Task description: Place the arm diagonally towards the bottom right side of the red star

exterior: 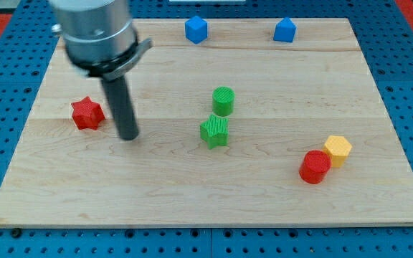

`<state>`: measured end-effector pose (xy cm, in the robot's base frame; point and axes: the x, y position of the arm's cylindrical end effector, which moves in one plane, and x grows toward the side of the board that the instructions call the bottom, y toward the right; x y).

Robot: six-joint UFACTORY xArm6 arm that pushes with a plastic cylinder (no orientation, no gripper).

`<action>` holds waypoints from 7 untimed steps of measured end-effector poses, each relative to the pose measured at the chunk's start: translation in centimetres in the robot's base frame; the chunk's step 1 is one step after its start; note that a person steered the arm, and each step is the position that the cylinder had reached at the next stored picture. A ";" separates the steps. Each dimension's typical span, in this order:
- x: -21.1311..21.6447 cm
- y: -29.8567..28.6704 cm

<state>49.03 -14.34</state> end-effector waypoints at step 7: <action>-0.1 -1.9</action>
